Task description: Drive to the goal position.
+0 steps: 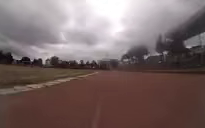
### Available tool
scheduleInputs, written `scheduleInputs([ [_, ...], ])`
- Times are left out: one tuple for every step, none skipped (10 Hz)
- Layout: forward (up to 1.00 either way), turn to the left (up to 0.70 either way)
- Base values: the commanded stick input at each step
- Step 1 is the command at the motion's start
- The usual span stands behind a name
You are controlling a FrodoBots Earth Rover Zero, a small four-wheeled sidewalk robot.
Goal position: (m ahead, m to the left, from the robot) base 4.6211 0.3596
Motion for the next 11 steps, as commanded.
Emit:
scheduleInputs([
  [1.0, 0.0],
  [1.0, 0.0],
  [1.0, 0.0],
  [1.0, 0.0],
  [1.0, 0.0],
  [1.0, 0.0],
  [1.0, 0.0],
  [1.0, 0.0],
  [1.0, 0.0],
  [1.0, 0.0],
  [1.0, 0.0],
])
